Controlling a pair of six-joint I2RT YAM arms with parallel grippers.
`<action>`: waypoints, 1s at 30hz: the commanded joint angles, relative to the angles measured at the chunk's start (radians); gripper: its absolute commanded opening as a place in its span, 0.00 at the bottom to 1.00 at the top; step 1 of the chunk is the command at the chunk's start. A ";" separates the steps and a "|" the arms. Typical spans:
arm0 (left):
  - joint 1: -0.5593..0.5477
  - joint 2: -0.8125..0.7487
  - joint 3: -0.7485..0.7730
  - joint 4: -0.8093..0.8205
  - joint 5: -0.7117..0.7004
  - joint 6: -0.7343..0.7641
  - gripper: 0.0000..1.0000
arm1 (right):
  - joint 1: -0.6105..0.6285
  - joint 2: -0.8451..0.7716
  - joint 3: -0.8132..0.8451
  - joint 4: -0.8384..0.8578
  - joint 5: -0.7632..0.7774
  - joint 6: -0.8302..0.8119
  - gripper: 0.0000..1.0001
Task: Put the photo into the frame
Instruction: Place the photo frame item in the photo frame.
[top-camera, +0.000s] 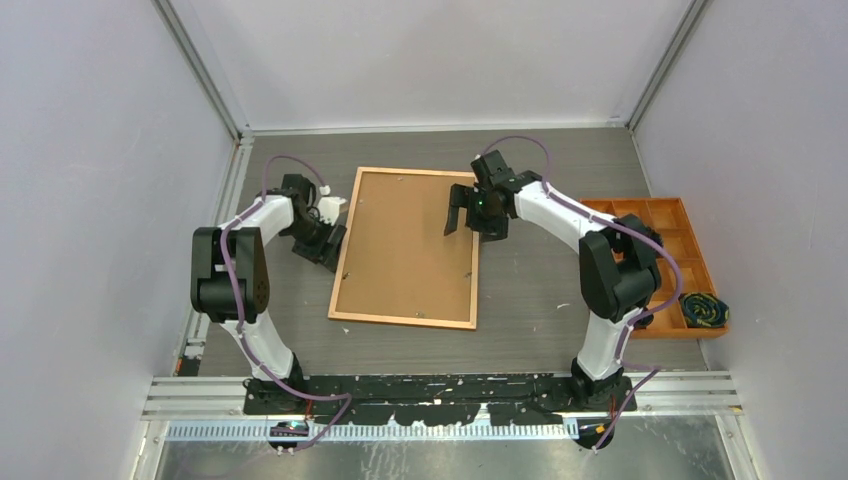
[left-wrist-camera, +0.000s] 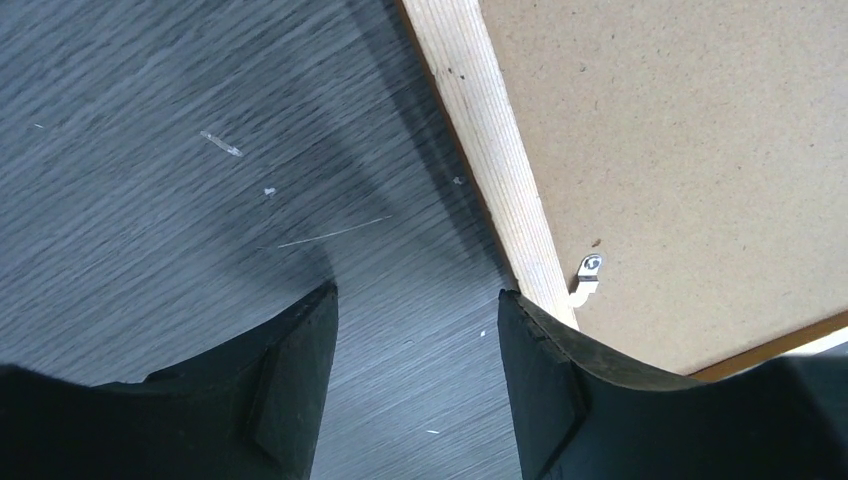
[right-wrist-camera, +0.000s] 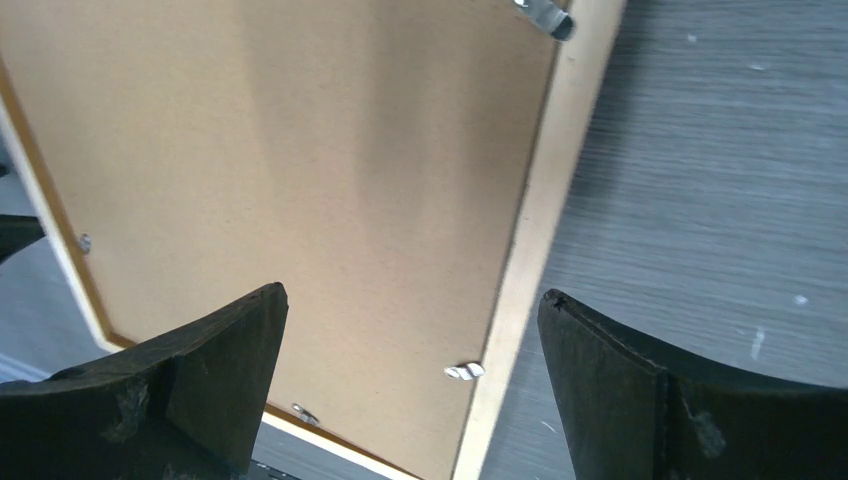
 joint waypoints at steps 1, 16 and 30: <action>-0.004 -0.038 -0.009 -0.016 -0.001 0.023 0.61 | 0.011 -0.071 0.043 -0.113 0.118 -0.037 1.00; 0.000 -0.048 0.034 -0.050 0.010 0.011 0.60 | -0.034 -0.063 -0.004 0.132 0.106 0.025 0.82; 0.000 -0.037 0.034 -0.049 0.014 0.012 0.59 | -0.119 0.089 0.047 0.221 0.040 0.063 0.34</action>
